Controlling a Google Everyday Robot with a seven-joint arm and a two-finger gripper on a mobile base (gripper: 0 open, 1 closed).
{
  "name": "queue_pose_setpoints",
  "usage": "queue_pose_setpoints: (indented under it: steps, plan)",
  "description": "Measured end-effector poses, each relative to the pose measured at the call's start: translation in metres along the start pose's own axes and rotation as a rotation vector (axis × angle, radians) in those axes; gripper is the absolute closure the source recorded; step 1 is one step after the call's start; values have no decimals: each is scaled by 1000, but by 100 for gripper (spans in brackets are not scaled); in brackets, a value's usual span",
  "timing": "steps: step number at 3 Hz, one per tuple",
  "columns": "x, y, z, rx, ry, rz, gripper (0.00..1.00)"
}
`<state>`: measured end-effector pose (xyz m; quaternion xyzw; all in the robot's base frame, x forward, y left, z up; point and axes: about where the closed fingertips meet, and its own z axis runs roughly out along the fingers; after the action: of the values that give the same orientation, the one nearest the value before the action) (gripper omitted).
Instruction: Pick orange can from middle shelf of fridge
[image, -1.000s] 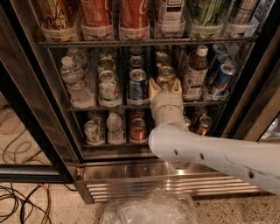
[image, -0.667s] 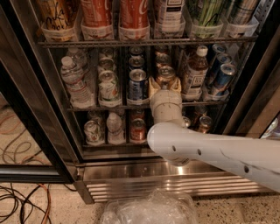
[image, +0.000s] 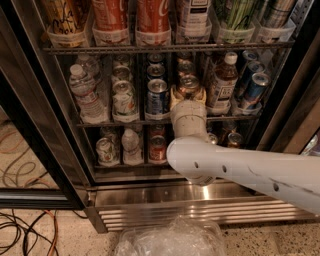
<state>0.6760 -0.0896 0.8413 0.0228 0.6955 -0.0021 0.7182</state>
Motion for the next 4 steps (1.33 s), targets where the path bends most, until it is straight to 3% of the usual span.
queue_pose_setpoints:
  steps: [1,2,3,4]
  plan:
    - [0,0,0,0,0,0,79]
    - [-15,-2,-7,-15,-40,19,99]
    - [-24,-4,-13,-27,-60,30,100]
    - [-38,-9,-26,-71,-67,72,100]
